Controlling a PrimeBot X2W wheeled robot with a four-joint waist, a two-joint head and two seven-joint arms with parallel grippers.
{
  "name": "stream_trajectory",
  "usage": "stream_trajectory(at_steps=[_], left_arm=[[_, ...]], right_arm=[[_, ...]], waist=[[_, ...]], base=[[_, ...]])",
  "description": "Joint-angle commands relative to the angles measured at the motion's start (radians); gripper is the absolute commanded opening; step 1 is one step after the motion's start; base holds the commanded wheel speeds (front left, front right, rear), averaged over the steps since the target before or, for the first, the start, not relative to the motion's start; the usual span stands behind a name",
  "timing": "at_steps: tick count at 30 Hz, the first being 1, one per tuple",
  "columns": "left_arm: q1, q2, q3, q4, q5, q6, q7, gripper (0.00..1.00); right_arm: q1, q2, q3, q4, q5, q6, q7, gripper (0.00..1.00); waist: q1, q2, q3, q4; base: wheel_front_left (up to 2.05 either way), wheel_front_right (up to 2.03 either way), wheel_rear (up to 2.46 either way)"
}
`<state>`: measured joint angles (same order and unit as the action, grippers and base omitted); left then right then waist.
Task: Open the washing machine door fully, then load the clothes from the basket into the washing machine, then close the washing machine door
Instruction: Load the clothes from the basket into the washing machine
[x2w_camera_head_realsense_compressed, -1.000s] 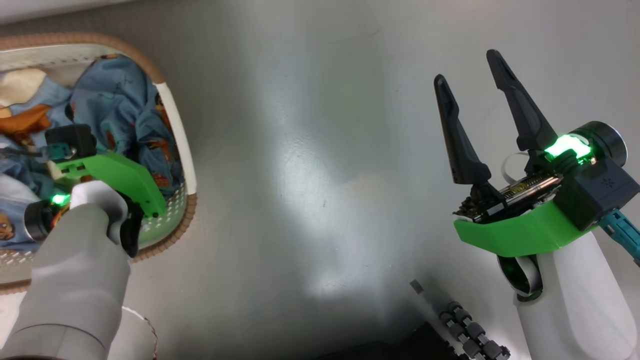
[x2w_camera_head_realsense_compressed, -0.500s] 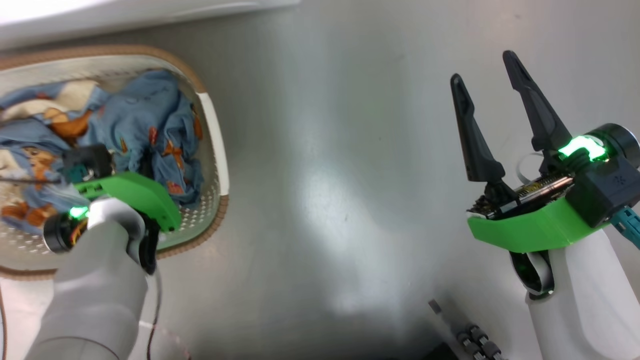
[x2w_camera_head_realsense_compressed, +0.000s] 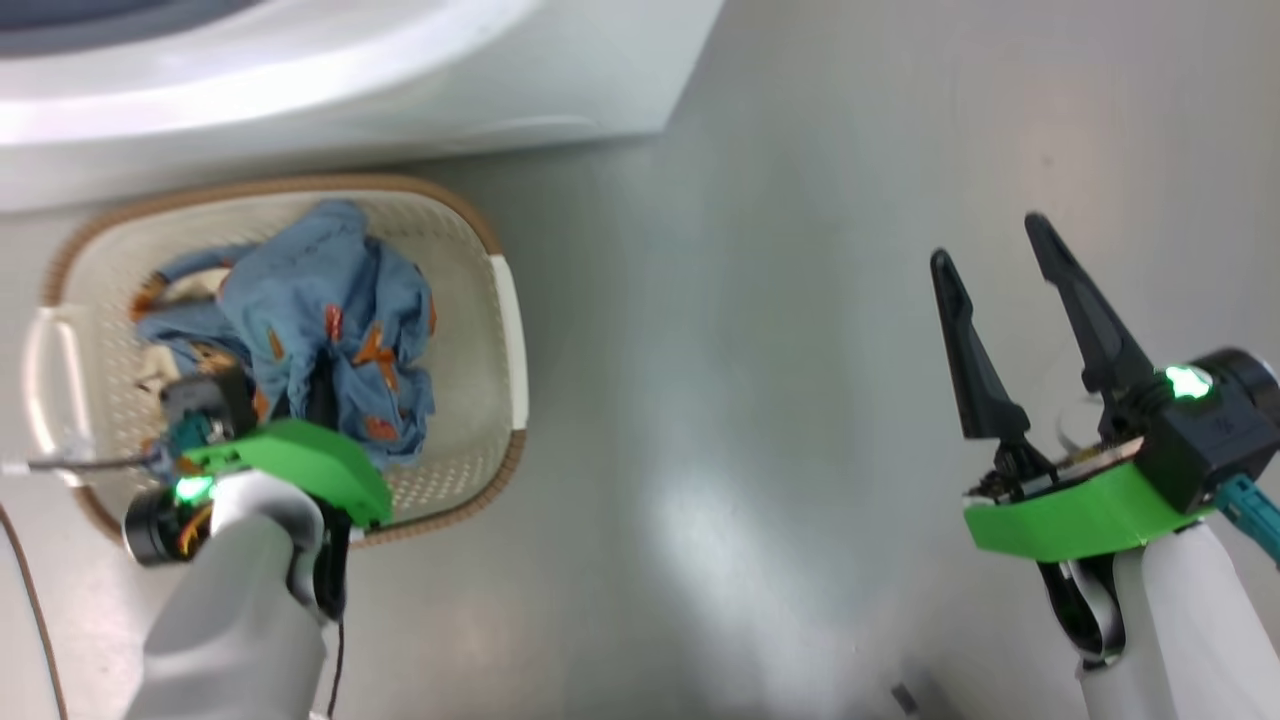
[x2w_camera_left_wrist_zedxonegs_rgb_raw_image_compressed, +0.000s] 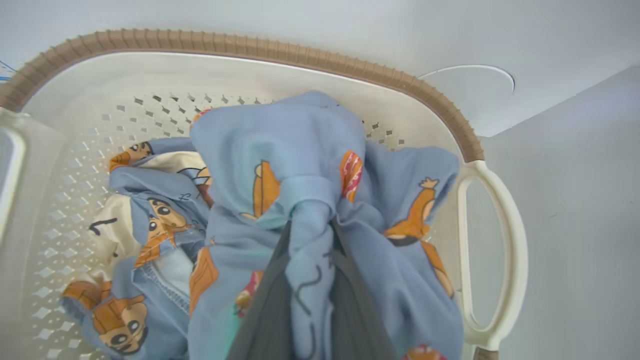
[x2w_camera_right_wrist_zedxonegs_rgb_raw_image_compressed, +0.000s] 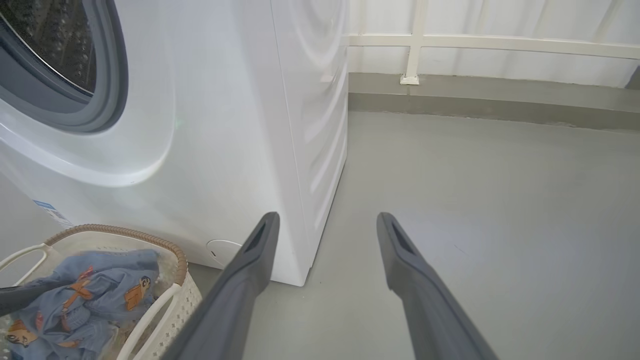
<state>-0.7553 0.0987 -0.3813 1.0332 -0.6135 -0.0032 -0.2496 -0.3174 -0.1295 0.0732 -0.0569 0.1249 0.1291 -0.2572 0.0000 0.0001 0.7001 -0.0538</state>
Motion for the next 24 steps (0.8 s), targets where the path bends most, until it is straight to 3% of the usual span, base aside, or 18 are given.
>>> stream_trajectory(at_steps=[1,12,24], left_arm=[[0.06,0.035,0.038,-0.037,0.021,0.018,-0.012,0.0],[0.289,0.021,0.163,-0.324,0.177,0.047,-0.012,0.0],[0.51,0.032,0.194,-0.584,0.302,0.051,-0.012,0.0]], right_arm=[[0.048,0.0,0.013,-0.017,-0.005,0.002,-0.005,1.0],[0.149,0.006,-0.005,0.028,-0.012,0.002,-0.005,1.0],[0.257,0.023,-0.014,0.062,-0.024,0.002,0.003,1.0]], waist=[[0.0,-0.0001,-0.083,0.041],[0.0,-0.0001,-0.289,0.075],[0.0,-0.0001,-0.485,0.094]], base=[[0.0,0.0,0.0],[0.0,0.0,0.0],[0.0,0.0,0.0]])
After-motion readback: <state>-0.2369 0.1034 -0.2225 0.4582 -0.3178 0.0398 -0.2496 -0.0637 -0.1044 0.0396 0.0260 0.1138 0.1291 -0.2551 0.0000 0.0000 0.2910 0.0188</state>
